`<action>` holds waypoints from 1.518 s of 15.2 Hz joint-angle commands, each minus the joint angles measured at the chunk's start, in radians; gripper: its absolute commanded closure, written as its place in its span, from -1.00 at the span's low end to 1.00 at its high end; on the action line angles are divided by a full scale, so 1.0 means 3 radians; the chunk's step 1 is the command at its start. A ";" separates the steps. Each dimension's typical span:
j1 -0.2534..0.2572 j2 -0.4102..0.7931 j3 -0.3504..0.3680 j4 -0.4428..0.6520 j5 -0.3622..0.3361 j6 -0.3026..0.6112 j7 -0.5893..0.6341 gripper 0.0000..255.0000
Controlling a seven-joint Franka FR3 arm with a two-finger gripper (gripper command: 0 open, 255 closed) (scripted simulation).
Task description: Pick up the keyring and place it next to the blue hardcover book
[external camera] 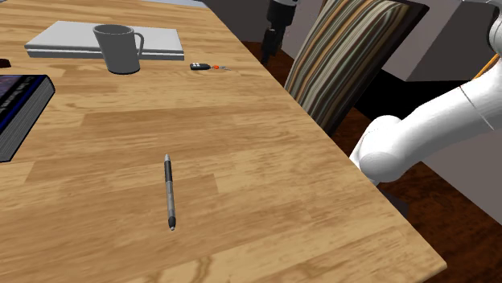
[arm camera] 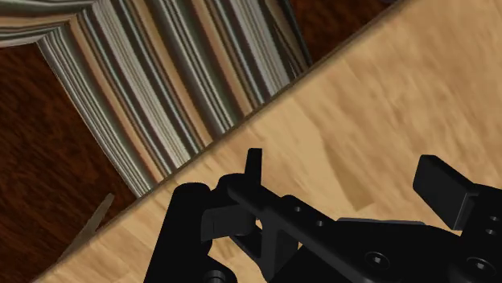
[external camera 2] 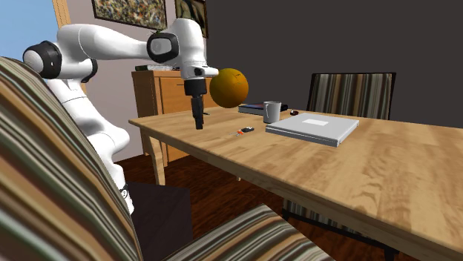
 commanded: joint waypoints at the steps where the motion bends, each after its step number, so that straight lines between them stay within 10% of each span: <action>1: 0.0076 0.0265 0.0005 0.0236 0.0036 0.0018 -0.0147 -1.00; 12: 0.0382 0.1526 0.0148 0.1533 0.0207 -0.0088 -0.0871 -1.00; 23: 0.0383 0.1530 0.0151 0.1199 0.0208 0.0251 -0.0872 -1.00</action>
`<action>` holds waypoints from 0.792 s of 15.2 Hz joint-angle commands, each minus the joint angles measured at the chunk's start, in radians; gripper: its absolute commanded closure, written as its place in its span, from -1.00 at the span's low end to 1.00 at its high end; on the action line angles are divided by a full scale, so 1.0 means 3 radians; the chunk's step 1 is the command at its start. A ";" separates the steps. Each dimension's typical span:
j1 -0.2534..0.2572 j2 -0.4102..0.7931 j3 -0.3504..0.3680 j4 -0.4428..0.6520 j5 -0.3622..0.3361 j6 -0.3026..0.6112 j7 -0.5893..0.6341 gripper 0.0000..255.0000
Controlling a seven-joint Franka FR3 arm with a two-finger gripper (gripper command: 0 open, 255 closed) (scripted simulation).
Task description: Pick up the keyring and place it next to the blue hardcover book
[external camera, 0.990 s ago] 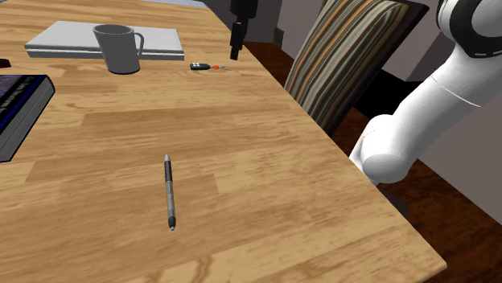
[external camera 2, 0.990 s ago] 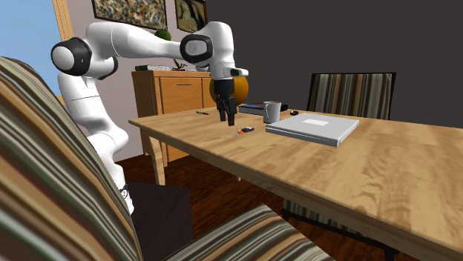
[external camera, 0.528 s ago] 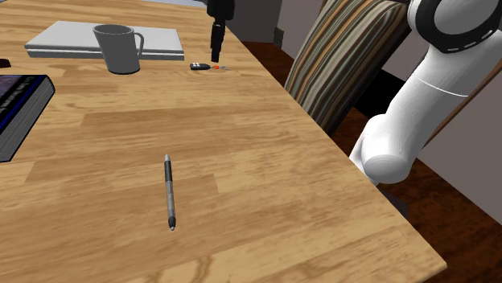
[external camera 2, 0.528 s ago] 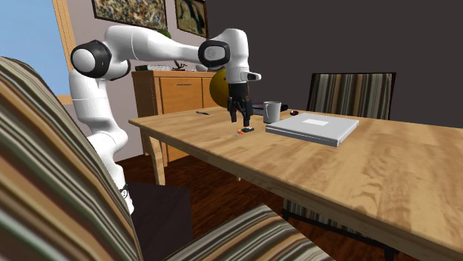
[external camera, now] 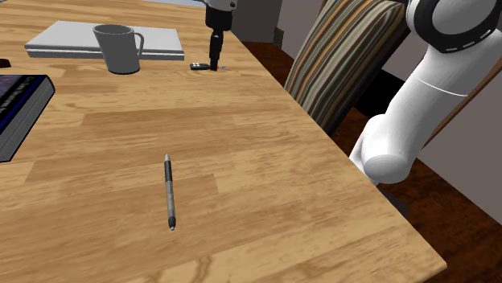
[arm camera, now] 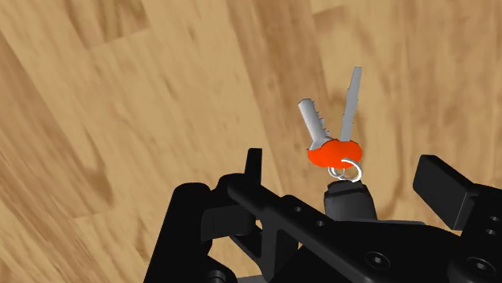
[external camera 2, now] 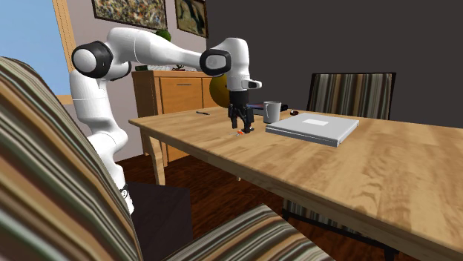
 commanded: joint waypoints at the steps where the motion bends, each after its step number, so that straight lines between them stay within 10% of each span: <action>1: 0.0000 -0.0001 0.0000 -0.0006 0.0000 0.0005 0.0001 -1.00; 4: 0.0000 -0.0001 0.0000 -0.0005 0.0000 0.0004 0.0000 -1.00; 5: 0.0000 -0.0001 0.0000 -0.0005 0.0000 0.0004 0.0000 1.00; 12: -0.0001 0.0000 -0.0001 -0.0001 0.0000 0.0002 -0.0002 1.00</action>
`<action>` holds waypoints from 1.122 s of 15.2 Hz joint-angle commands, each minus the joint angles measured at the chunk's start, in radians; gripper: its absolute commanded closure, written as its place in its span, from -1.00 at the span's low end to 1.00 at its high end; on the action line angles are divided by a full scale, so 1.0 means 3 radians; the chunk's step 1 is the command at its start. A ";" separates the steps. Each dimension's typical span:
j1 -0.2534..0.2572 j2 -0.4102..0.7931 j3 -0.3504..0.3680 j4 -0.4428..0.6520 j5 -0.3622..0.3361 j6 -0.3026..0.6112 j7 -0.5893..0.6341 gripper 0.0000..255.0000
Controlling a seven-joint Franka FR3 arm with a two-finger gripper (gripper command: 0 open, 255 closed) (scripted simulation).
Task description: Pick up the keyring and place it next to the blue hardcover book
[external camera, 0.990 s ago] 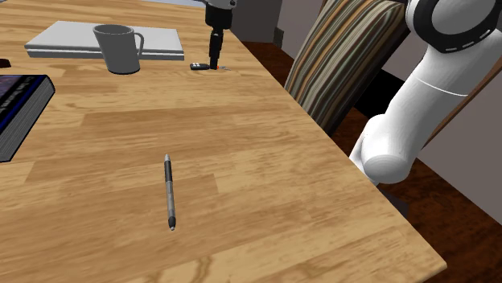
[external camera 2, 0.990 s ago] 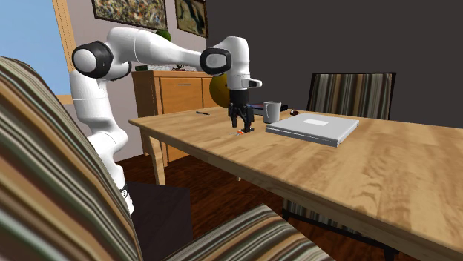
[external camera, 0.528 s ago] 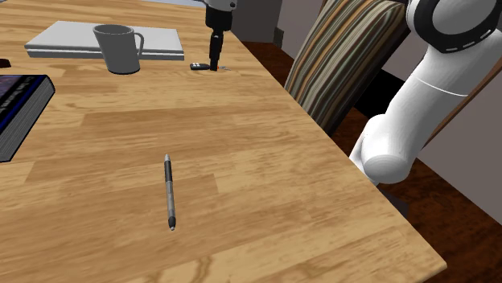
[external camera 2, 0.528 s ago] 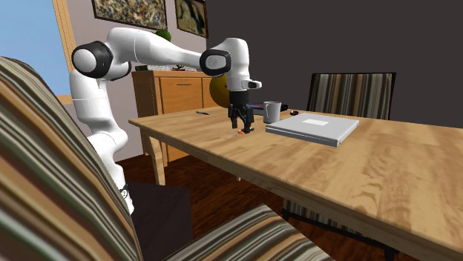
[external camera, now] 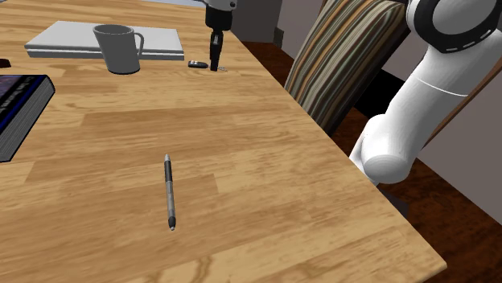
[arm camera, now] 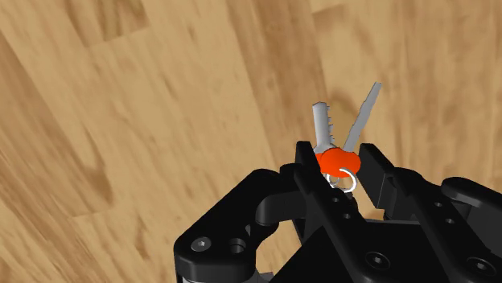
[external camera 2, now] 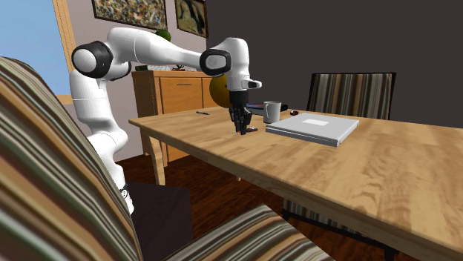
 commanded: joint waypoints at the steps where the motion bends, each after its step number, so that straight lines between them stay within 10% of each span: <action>1: -0.0002 0.0002 -0.0002 -0.0001 -0.0002 -0.0001 -0.0001 1.00; 17: -0.0002 0.0092 -0.0002 0.0780 -0.0004 -0.0692 0.0011 1.00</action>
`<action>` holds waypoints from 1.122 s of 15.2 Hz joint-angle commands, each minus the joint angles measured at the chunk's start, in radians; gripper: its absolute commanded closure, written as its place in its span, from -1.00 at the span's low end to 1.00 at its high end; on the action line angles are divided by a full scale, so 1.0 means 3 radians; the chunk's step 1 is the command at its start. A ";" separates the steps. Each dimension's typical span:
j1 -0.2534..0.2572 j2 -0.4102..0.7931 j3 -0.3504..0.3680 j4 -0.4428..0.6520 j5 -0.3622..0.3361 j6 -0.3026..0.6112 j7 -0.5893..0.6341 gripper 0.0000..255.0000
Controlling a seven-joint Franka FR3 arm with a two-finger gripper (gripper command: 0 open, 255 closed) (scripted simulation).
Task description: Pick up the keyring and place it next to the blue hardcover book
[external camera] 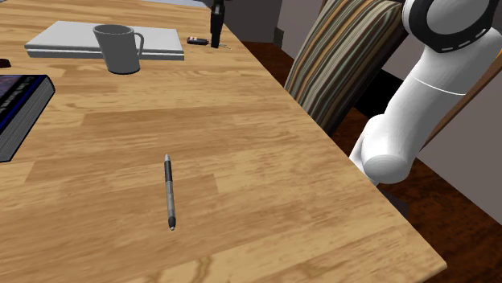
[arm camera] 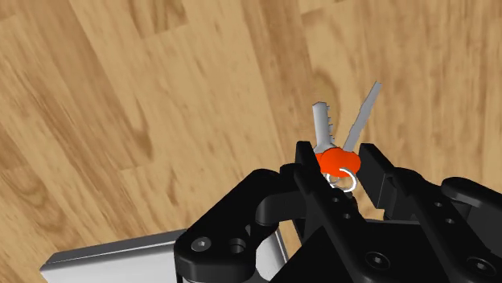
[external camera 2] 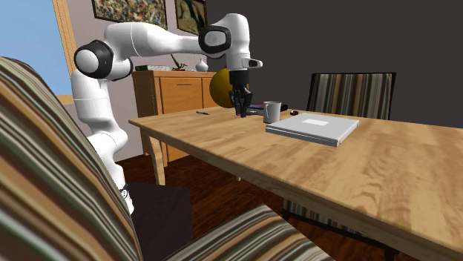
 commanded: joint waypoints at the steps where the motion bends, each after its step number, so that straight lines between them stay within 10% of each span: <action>1: 0.0001 0.0030 0.0001 0.0132 0.0000 -0.0104 0.0003 1.00; 17: 0.0457 0.0214 0.0434 0.0579 -0.0081 -0.0364 0.0890 1.00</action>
